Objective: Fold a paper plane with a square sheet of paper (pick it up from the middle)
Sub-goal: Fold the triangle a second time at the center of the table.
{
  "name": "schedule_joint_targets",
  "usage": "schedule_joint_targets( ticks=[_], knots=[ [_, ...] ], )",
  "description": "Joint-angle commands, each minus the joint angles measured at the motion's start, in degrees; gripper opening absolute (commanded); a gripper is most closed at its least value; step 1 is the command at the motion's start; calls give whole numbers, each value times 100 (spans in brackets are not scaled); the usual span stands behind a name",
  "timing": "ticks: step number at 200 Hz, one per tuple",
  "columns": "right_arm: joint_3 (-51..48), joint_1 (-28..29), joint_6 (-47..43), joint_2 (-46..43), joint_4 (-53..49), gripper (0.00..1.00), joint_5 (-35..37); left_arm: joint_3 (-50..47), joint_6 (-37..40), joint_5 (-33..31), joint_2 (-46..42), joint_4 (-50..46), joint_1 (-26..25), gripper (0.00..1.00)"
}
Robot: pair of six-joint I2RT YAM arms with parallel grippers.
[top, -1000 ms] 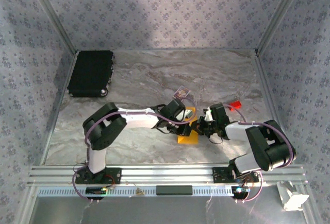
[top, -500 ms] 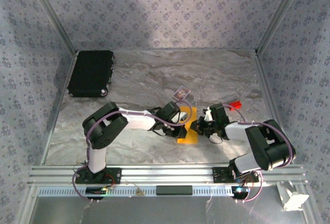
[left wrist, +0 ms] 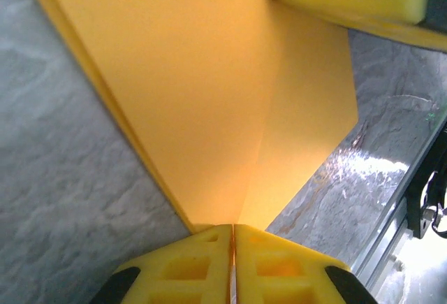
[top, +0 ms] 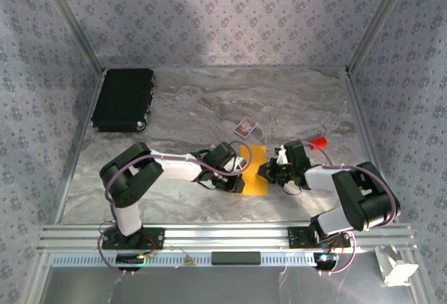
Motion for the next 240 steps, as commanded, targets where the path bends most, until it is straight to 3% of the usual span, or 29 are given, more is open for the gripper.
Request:
schedule_joint_targets(
  ticks=[1,23,60,113,134,198,240],
  knots=[
    [-70,-26,-81,186,-480,0,380,-229,186,-164,-213,-712,-30,10],
    [-51,-28,-69,181,-481,0,360,-180,280,-157,-456,-709,-78,9],
    [-26,-17,-43,170,-479,0,357,-168,136,-662,-964,-187,-101,9],
    [-35,-16,-49,106,-522,0,352,446,4,-187,-163,93,-83,10],
    [-13,-15,-24,101,-481,0,300,604,63,-198,151,-245,-82,9],
    [145,41,-48,-470,-545,0,132,276,233,-336,391,-547,-109,3],
    [119,483,-15,-762,-764,1,255,100,78,-396,405,-405,-105,1]
  ],
)
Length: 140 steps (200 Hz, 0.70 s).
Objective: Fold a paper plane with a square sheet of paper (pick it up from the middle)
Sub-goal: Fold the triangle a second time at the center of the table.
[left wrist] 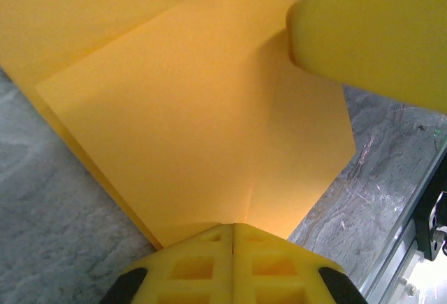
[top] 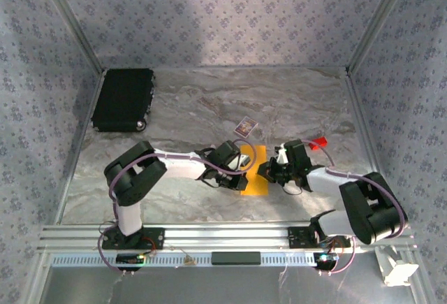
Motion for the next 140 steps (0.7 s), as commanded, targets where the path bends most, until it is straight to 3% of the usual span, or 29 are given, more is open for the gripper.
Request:
schedule_joint_targets(
  ticks=[1,60,140],
  knots=[
    [69,255,-7,-107,-300,1,128,-259,-47,-147,155,-418,-33,1],
    [-173,978,220,434,82,0,421,-218,-6,-281,157,-521,-34,0],
    [-85,424,-10,142,-360,0,625,-338,-24,-367,129,-504,-35,0]
  ],
)
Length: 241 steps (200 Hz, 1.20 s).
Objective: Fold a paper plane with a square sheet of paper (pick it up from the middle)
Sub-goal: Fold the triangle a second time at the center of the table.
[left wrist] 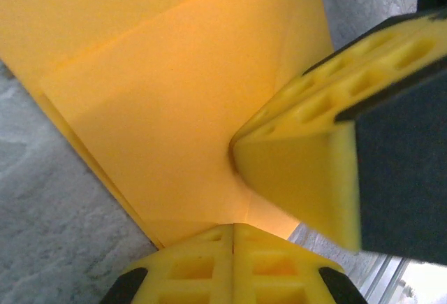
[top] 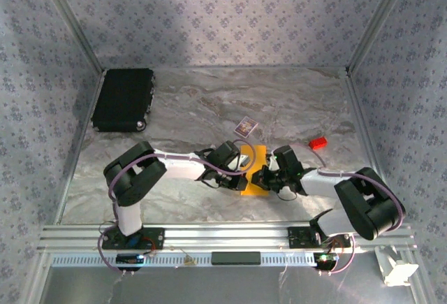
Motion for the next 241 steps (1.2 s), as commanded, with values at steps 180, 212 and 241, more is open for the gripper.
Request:
schedule_joint_targets(
  ticks=[180,212,241],
  knots=[
    [298,-1878,-739,508,-100,0,-494,-354,-116,-144,236,-357,-42,0],
    [332,-1940,-656,219,-114,1,-716,-356,-191,-157,143,-284,-101,0],
    [288,-1700,-754,-657,-856,2,-308,-168,-214,-296,-187,-428,-96,8]
  ],
)
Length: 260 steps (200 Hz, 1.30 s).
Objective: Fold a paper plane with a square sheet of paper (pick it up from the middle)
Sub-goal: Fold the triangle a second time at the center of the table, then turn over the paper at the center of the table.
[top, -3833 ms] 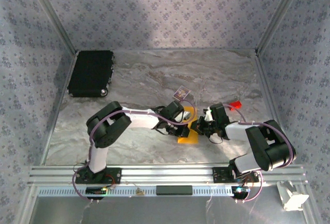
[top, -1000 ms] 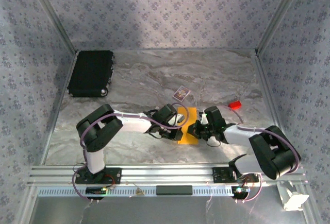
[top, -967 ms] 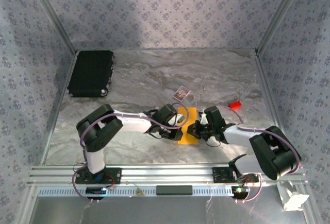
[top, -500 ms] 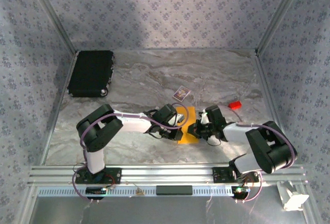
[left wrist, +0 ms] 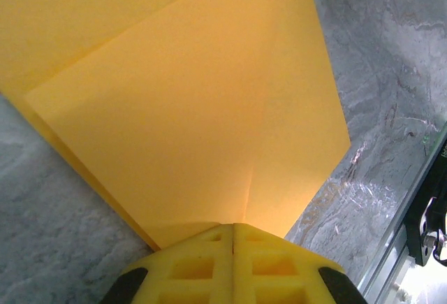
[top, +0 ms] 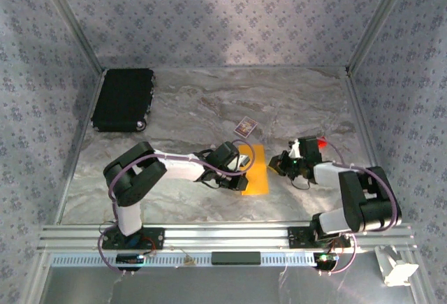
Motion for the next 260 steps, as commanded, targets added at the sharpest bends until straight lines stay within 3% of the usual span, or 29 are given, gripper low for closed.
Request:
schedule_joint_targets(
  ticks=[1,32,66,164,260],
  knots=[
    [0,184,-205,-705,-658,2,194,-37,-29,-320,-165,-706,-84,9],
    [-62,415,-426,-1408,-1738,6,601,427,36,-544,-530,-1041,-63,21],
    [-297,528,-123,-1897,-2025,13,521,798,243,-621,-541,-1140,93,26],
    [-411,1518,871,-2316,-2271,28,1049,1061,524,-384,352,-1235,350,17],
    [-229,2057,1074,-1885,-2390,38,1425,261,301,-356,226,-895,334,12]
  ],
)
